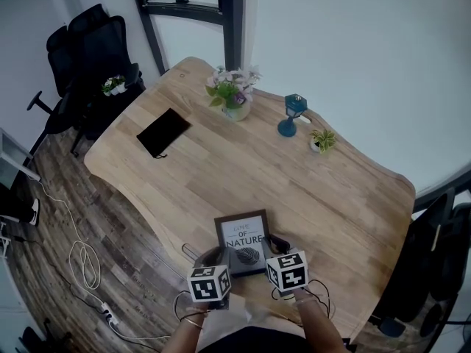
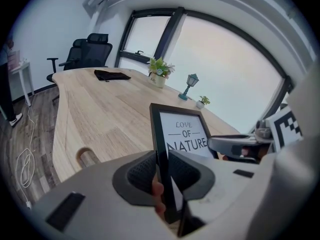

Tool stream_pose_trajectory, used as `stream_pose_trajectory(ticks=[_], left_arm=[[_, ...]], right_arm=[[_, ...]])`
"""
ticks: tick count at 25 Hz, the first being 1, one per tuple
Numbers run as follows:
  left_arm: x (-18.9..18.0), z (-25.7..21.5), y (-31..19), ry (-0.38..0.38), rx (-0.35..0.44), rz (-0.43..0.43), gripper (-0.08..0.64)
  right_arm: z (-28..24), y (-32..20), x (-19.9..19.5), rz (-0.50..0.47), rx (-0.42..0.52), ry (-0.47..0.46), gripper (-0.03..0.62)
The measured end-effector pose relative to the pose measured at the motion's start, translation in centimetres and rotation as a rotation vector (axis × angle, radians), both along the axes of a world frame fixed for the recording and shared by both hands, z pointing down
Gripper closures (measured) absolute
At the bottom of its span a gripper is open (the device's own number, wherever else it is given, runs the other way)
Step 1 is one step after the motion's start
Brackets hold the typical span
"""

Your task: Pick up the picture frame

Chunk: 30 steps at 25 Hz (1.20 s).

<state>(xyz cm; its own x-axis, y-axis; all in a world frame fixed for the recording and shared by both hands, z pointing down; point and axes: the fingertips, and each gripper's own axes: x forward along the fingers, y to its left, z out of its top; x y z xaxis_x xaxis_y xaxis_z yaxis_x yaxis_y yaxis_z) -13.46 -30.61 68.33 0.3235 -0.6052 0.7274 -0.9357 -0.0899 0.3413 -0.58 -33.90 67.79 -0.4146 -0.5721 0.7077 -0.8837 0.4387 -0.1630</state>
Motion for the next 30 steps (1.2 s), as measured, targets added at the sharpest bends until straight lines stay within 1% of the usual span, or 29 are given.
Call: stream_pose_trajectory(ticks=[13, 23, 30], left_arm=[[1.0, -3.0, 0.9, 0.023, 0.078, 0.023, 0.491], [2.0, -6.5, 0.6, 0.015, 0.169, 0.038, 0.492], [2.8, -8.9, 1.5, 0.003, 0.227, 0.045, 0.494]], right_arm=[[-2.7, 0.8, 1.1, 0.032, 0.068, -0.018, 0.520], [-6.0, 0.7, 2.3, 0.043, 0.147, -0.043, 0.522], [-8.3, 1.4, 3.0, 0.038, 0.198, -0.062, 0.522]])
